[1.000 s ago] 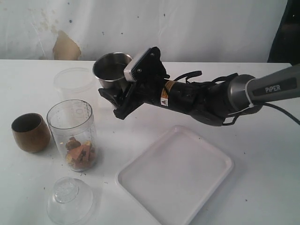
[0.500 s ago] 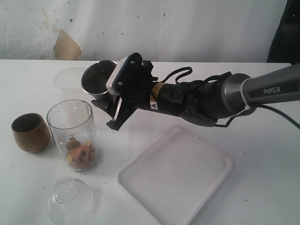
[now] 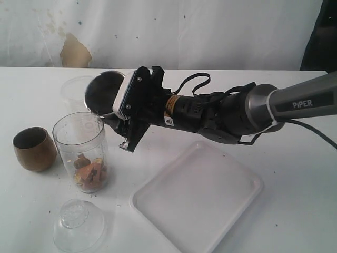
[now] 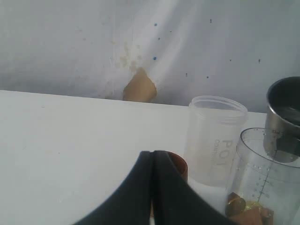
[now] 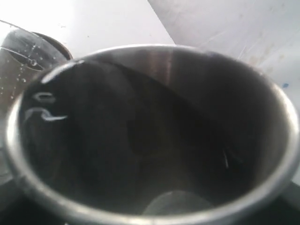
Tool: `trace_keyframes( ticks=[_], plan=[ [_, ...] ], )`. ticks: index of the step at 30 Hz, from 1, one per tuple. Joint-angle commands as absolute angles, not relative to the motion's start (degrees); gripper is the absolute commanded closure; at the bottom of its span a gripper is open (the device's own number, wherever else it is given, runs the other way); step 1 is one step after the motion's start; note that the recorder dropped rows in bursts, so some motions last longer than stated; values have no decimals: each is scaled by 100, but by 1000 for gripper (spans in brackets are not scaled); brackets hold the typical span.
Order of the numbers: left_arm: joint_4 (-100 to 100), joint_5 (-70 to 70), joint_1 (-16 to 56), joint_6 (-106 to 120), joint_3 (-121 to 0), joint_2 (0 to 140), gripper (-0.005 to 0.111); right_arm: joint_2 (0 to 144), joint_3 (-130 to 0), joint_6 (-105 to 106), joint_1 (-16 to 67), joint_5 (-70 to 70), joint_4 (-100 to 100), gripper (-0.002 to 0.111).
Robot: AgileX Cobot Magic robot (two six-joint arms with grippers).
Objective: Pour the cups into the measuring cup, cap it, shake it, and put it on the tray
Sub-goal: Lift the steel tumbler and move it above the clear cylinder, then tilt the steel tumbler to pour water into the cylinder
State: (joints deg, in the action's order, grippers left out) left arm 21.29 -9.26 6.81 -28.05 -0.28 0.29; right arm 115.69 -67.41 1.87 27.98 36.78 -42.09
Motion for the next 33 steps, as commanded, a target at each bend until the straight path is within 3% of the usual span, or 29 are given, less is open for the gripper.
trace_keyframes(
  ticks=[1,33],
  plan=[
    [2176,-867,710,-2795,0,0,107,11339,-6782,497,2795,4046,-4070,108],
    [2176,-843,710,-2795,0,0,107,11242,-7409,1546,2795,3903,-4051,108]
  ],
)
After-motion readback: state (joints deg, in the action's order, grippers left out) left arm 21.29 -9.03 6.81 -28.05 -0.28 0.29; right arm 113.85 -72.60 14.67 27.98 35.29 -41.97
